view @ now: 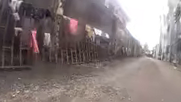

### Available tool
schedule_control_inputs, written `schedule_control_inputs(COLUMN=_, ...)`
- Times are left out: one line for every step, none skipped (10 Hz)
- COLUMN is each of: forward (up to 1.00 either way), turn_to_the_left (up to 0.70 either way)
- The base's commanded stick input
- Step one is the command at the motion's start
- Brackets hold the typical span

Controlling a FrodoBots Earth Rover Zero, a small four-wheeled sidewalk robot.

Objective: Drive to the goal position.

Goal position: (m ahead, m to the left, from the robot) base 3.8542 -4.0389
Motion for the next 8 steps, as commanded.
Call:
schedule_control_inputs(forward=0.00, turn_to_the_left=-0.45)
schedule_control_inputs(forward=0.00, turn_to_the_left=-0.45)
schedule_control_inputs(forward=0.00, turn_to_the_left=-0.45)
schedule_control_inputs(forward=0.00, turn_to_the_left=-0.45)
schedule_control_inputs(forward=0.00, turn_to_the_left=-0.45)
schedule_control_inputs(forward=0.00, turn_to_the_left=-0.45)
schedule_control_inputs(forward=0.00, turn_to_the_left=-0.45)
schedule_control_inputs(forward=0.00, turn_to_the_left=-0.45)
